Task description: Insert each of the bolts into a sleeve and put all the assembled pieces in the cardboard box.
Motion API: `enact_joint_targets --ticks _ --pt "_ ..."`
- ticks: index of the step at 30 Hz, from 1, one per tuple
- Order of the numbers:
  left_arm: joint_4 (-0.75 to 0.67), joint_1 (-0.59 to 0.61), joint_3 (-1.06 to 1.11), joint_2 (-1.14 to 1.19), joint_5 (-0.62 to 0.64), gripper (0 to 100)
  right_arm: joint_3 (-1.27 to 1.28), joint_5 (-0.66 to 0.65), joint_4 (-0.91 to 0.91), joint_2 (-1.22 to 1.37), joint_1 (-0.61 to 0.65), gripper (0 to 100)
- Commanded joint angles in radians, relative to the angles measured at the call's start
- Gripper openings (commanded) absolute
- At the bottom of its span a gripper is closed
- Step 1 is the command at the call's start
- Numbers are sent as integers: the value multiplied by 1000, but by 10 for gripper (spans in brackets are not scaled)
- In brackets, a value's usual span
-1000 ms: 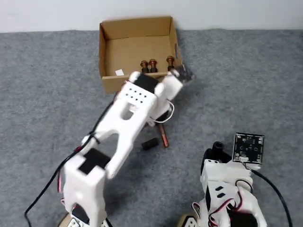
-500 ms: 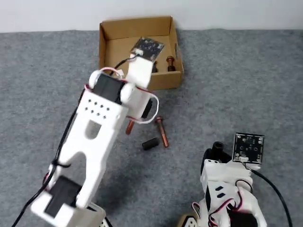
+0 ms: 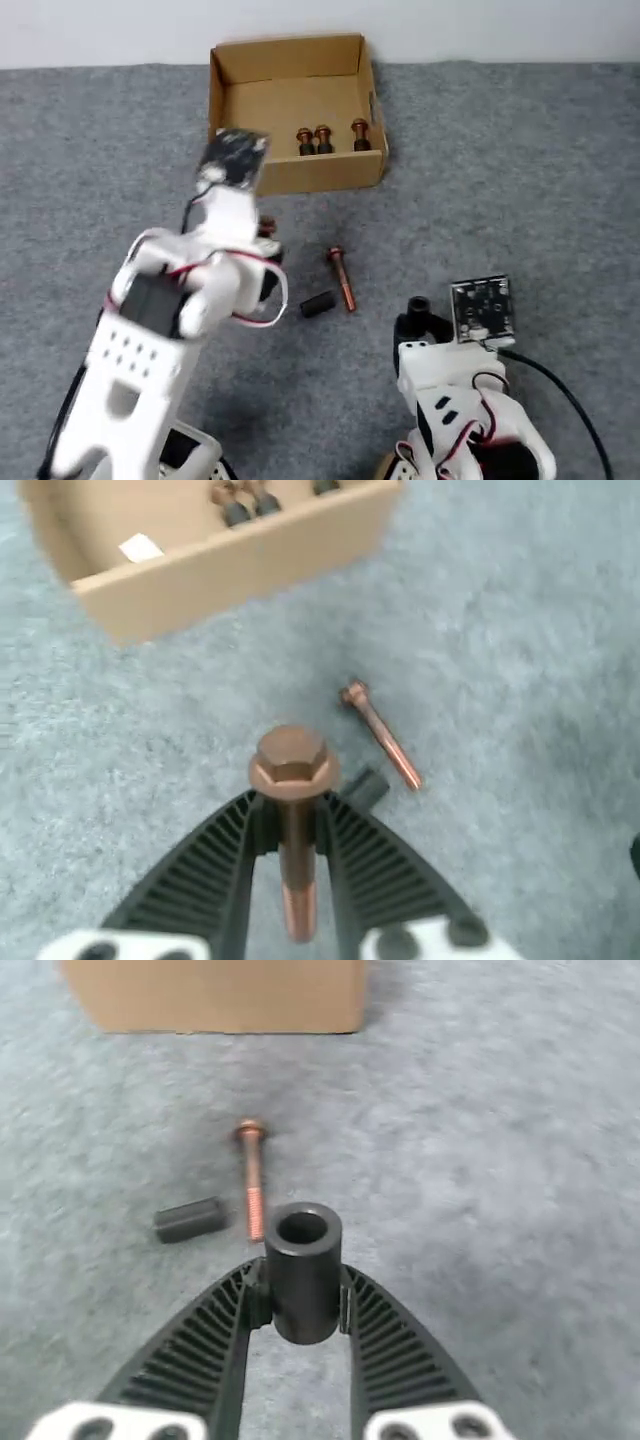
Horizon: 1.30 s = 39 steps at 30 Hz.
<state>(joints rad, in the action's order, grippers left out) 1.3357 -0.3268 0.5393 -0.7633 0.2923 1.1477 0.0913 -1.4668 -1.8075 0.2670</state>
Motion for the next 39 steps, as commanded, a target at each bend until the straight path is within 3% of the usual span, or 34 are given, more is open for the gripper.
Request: enact_joint_targets --ticks 1,7,18,22,27,33,39 --pt "-81 64 102 -175 77 4 -6 -3 30 -4 82 9" --pt "-135 92 239 -399 181 4 -5 -3 30 -4 268 9" --pt "-262 83 495 -887 181 4 21 -9 79 -2 513 9" --pt "-204 8 527 -1043 181 4 21 -11 82 -2 570 9" --pt "-109 -137 473 -1037 207 4 25 -14 154 -2 616 9" --pt "-144 -183 444 -1023 238 4 63 -130 259 -1 616 9" --pt "-199 -203 449 -1022 255 4 103 -141 321 -1 618 9"
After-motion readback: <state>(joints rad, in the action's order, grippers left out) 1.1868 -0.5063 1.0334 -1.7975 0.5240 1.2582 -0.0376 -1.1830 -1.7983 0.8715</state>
